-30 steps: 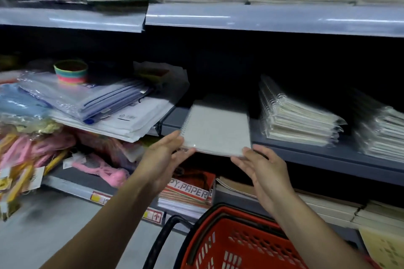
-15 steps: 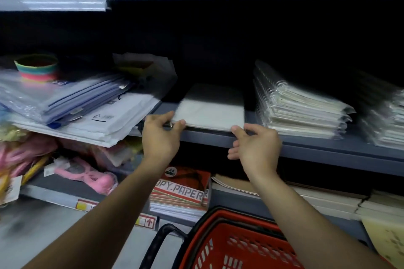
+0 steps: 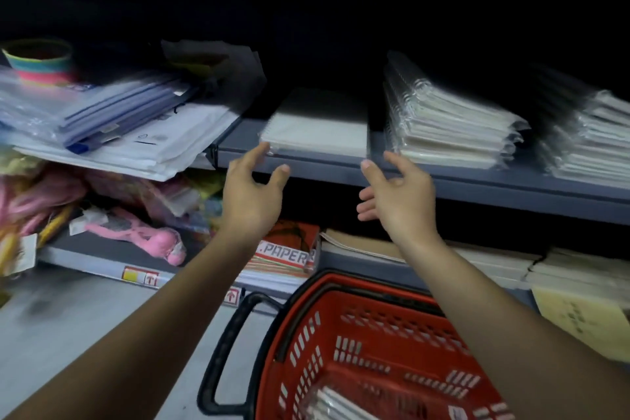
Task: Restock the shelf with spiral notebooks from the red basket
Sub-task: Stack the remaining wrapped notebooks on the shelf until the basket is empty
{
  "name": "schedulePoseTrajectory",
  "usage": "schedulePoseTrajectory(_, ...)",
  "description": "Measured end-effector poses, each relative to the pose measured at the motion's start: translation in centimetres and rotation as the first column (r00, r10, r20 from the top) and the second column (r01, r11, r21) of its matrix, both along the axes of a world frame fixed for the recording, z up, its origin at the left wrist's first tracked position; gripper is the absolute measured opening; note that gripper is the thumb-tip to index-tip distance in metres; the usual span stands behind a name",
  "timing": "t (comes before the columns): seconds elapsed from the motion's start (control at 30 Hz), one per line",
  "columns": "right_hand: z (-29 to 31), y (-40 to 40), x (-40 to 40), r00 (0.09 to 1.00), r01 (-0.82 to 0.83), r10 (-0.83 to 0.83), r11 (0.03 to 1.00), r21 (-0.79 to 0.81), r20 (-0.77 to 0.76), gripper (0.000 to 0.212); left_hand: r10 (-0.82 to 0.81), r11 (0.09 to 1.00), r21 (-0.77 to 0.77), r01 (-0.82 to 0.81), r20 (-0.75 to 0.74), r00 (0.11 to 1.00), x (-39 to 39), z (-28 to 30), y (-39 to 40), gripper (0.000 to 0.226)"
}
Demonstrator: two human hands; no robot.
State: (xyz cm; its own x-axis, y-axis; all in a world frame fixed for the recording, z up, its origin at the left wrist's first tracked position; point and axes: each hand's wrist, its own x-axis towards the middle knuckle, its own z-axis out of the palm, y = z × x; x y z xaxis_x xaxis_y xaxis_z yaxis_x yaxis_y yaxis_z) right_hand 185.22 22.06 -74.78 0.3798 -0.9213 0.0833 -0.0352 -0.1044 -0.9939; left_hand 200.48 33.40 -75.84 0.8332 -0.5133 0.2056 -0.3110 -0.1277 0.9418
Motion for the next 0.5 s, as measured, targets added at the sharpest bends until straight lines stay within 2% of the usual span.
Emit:
schedulePoseTrajectory(0.2,-1.5,3.2,-7.3,0.986,-0.083,0.093,0.994,0.075,-0.141,0.039,-0.120,0.991,0.032,0.133,-0.257,0.959,-7.7,-1.8,4.6,0.032)
schedulePoseTrajectory(0.27,-3.5,5.0,-10.8,0.976,-0.102,0.122,0.988,0.118,-0.179,0.033,-0.141,0.982,0.069,0.175,-0.342,0.929,-10.4,-3.3,6.6,0.030)
schedulePoseTrajectory(0.37,-7.8,7.7,-16.1,0.920,-0.151,0.188,0.980,0.132,-0.343,0.028,-0.135,0.965,0.140,0.224,-0.467,0.874,-13.5,-5.8,8.7,0.031)
schedulePoseTrajectory(0.43,-10.6,9.1,-18.9,0.877,-0.151,0.227,0.967,0.205,-0.423,0.022,-0.110,0.949,0.205,0.240,-0.498,0.860,-14.8,-7.3,9.5,0.030)
schedulePoseTrajectory(0.5,-12.7,10.2,-20.8,0.861,-0.123,0.264,0.938,0.326,-0.435,0.022,-0.115,0.927,0.259,0.270,-0.490,0.864,-15.4,-8.8,9.7,0.019)
